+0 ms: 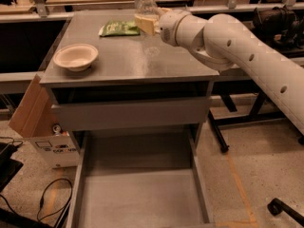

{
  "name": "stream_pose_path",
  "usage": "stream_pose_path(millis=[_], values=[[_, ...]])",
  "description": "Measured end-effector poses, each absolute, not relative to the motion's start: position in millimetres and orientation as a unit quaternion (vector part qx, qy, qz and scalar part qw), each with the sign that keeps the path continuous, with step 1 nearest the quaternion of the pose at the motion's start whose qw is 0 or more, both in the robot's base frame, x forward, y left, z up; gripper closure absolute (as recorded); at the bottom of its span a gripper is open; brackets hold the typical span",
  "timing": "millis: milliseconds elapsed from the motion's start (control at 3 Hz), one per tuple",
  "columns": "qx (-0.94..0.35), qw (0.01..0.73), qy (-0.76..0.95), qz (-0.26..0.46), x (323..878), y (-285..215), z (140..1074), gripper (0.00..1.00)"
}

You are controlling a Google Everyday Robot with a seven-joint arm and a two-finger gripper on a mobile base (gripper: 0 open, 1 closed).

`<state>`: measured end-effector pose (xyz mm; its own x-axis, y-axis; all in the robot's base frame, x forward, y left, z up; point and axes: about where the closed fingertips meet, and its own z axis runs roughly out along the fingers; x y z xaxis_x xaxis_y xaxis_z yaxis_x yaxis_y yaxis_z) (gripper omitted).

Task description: Pick water bottle from middle drawer and place on counter

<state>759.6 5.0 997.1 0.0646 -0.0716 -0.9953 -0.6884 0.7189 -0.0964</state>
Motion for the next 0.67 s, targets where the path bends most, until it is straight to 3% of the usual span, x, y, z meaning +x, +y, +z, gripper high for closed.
stream_pose_path(millis=[667], values=[[-0.301,0.647,0.667,0.212,778.1,12.6,926.0,1.0]])
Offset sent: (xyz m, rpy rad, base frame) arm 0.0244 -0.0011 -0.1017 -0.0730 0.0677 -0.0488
